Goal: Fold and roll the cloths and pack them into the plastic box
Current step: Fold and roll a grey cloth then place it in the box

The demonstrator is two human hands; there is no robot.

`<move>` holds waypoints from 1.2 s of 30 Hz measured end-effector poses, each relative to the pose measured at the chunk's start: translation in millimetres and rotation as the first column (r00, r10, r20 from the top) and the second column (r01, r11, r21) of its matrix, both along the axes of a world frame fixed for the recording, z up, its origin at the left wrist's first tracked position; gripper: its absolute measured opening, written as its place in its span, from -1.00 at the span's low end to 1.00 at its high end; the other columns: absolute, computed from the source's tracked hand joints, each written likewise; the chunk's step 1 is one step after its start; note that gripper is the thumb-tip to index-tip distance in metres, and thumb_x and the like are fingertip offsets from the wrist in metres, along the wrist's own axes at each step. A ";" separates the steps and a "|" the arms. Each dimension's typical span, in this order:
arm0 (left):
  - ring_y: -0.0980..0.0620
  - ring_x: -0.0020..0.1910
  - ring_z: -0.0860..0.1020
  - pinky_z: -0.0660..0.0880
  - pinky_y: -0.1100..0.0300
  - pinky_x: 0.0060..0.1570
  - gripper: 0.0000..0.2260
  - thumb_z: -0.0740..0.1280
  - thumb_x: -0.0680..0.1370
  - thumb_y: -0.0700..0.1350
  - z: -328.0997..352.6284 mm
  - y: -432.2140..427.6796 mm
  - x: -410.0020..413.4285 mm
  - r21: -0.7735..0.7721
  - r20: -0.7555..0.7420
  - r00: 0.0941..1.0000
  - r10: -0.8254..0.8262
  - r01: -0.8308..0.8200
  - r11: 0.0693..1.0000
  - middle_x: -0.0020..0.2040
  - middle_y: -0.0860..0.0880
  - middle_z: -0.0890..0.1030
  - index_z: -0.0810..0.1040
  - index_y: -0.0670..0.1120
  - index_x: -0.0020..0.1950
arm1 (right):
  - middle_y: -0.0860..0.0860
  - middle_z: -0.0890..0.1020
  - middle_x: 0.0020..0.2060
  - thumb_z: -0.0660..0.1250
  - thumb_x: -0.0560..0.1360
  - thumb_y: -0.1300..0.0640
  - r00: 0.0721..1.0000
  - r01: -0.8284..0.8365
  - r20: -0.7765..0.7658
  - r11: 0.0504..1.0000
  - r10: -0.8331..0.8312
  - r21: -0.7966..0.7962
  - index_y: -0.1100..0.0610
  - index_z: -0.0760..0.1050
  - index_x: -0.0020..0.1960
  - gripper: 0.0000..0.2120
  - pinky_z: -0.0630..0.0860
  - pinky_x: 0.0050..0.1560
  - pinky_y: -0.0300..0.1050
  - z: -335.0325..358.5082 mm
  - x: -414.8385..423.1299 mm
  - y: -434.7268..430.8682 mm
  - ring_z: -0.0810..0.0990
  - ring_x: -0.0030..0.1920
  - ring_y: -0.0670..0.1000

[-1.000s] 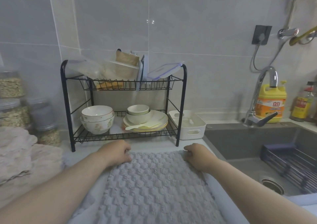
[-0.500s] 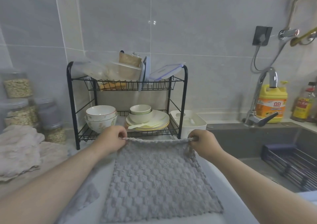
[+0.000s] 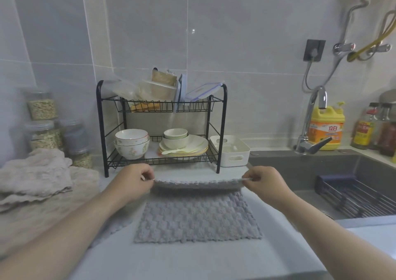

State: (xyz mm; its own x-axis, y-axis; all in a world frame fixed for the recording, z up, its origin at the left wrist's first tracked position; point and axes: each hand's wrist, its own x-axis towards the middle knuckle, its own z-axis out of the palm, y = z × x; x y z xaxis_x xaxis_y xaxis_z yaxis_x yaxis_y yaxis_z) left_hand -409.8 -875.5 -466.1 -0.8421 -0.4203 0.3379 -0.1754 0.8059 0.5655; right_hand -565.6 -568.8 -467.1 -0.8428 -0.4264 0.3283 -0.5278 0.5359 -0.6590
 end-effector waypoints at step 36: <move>0.30 0.46 0.01 -0.06 0.31 0.40 -0.50 0.21 0.60 0.04 -36.2 26.9 35.5 -0.180 0.358 0.900 -0.250 0.329 0.927 0.49 0.28 0.03 0.16 0.15 0.52 | -0.06 0.44 0.30 0.12 0.59 -0.14 0.969 -0.143 -0.081 0.799 0.233 0.584 0.03 0.33 0.38 -0.57 0.31 0.32 -0.04 -33.4 47.4 5.7 0.40 0.33 0.04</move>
